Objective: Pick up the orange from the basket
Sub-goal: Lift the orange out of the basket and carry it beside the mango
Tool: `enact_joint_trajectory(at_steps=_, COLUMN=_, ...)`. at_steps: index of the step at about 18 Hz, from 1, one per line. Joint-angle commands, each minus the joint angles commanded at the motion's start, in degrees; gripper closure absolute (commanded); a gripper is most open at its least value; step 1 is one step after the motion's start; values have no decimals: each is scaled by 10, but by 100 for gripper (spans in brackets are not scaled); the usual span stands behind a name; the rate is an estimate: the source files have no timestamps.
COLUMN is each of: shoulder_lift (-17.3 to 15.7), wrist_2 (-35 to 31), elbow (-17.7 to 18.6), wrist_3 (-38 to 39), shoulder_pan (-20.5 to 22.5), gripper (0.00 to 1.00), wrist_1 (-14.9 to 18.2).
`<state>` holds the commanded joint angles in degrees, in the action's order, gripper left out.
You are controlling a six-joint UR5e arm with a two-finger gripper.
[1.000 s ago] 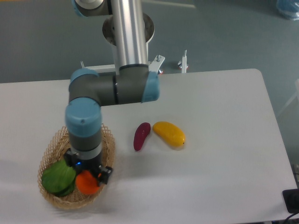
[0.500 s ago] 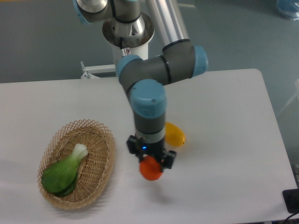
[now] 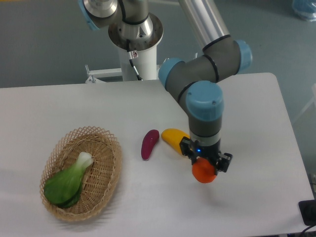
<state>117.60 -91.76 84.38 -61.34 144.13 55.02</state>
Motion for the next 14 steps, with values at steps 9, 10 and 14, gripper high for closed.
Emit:
enact_joint_trajectory(at_steps=9, shoulder_lift=-1, wrist_2=2, elbow=-9, wrist_3=-39, shoulder_pan=21, gripper=56, wrist_1=5)
enact_joint_trajectory(at_steps=10, shoulder_lift=-2, wrist_2=-1, elbow=-10, wrist_3=-39, shoulder_pan=21, gripper=57, wrist_1=6)
enact_joint_trajectory(at_steps=14, shoulder_lift=-3, wrist_2=-3, elbow=-7, wrist_3=-38, shoulder_pan=20, gripper=57, wrist_1=6)
